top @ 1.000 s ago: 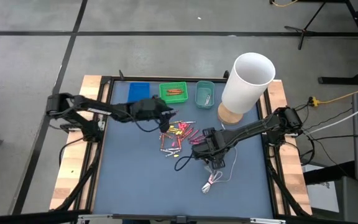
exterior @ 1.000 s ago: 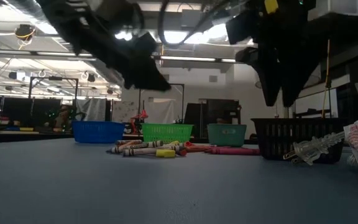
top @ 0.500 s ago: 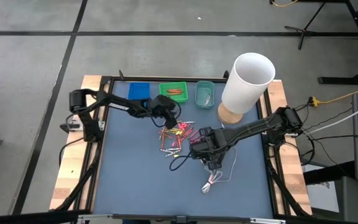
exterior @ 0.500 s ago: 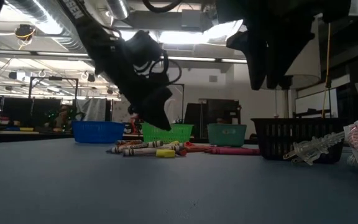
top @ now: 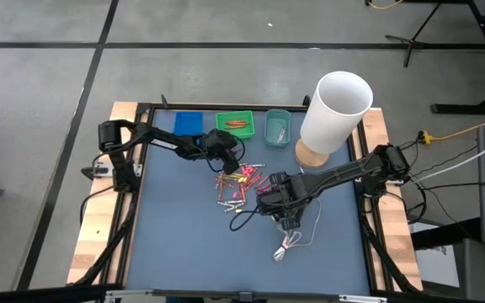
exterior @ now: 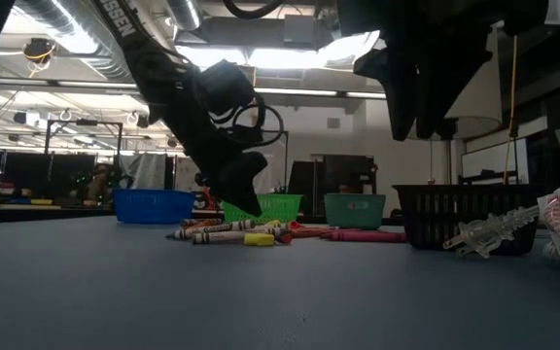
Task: Sort crayons
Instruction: Put the red crayon into the black bin
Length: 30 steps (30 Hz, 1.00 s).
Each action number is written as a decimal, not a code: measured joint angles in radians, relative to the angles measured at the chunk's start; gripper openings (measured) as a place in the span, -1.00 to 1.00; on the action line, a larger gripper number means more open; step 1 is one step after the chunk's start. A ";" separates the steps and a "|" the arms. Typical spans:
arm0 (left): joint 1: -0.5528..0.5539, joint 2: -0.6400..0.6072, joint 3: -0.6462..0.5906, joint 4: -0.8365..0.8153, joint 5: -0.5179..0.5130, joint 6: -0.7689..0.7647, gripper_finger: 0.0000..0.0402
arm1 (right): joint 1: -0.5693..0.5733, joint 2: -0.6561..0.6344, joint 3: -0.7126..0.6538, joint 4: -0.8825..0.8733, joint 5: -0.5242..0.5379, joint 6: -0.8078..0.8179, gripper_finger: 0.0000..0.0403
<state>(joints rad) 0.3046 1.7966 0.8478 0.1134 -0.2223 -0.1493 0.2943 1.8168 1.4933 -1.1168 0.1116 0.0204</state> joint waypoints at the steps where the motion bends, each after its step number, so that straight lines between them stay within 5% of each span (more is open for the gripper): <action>1: -0.001 0.000 0.000 -0.013 0.001 0.000 -0.43 | 0.000 0.000 0.000 0.000 0.000 0.000 -0.19; 30: -0.002 0.000 -0.001 -0.106 0.004 -0.061 -0.43 | 0.000 0.000 0.000 0.000 0.000 0.000 -0.19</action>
<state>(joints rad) 0.3022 1.7962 0.8471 0.0078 -0.2184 -0.2108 0.2946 1.8168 1.4933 -1.1164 0.1116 0.0207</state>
